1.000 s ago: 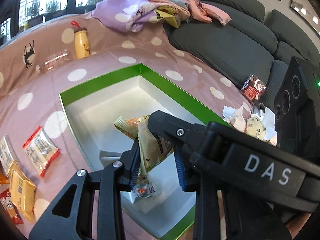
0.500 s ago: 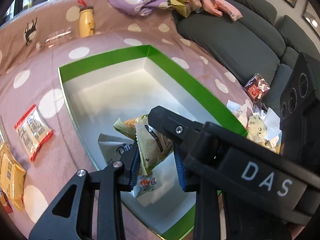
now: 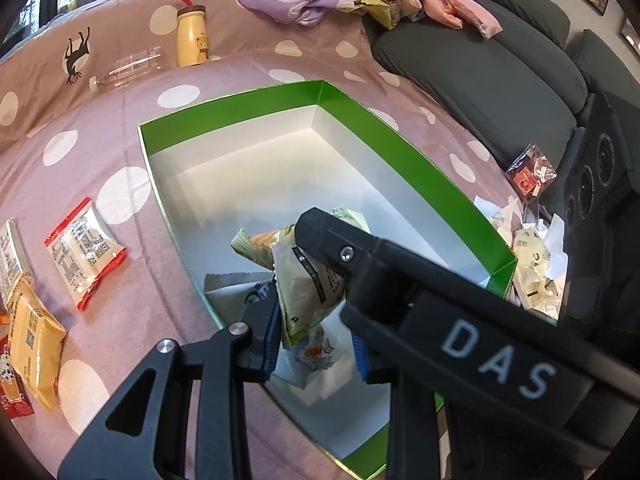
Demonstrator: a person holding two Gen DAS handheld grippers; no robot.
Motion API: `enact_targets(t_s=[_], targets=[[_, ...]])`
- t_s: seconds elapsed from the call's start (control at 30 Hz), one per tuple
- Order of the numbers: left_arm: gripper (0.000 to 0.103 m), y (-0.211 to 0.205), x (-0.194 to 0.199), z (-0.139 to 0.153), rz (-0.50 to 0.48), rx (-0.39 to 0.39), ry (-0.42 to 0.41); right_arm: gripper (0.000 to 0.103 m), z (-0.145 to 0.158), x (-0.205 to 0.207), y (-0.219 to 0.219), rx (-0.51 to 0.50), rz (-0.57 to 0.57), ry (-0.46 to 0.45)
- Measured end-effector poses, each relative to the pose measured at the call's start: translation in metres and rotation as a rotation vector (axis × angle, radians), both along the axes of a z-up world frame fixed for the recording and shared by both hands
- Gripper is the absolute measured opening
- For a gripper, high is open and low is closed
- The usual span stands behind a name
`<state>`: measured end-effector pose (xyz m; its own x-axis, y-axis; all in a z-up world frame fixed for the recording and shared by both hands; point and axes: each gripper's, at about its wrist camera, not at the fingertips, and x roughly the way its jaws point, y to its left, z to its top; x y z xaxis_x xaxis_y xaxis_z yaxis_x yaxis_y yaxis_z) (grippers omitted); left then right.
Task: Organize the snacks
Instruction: 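Carry the green bag over the green box and lower it inside, then open the right gripper to release the green bag in the box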
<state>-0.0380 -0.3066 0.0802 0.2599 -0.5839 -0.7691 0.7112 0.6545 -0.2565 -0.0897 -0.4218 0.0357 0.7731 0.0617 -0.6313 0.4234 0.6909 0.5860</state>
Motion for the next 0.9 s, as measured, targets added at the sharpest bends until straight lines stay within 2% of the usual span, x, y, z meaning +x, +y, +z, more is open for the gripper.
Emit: enact_targets(t_s=[0.6, 0.7, 0.9], targets=[[0.030, 0.025, 0.006, -0.002, 0.060, 0.017, 0.003, 0.052, -0.005, 0.018, 0.018, 0.000, 0.076, 0.027], [0.026, 0.022, 0.003, 0.000, 0.050, 0.012, -0.019, 0.052, -0.006, 0.016, 0.016, 0.011, 0.070, 0.016], [0.026, 0.012, 0.008, 0.001, 0.014, 0.015, -0.056, 0.052, -0.008, 0.017, 0.010, 0.025, 0.048, -0.012]])
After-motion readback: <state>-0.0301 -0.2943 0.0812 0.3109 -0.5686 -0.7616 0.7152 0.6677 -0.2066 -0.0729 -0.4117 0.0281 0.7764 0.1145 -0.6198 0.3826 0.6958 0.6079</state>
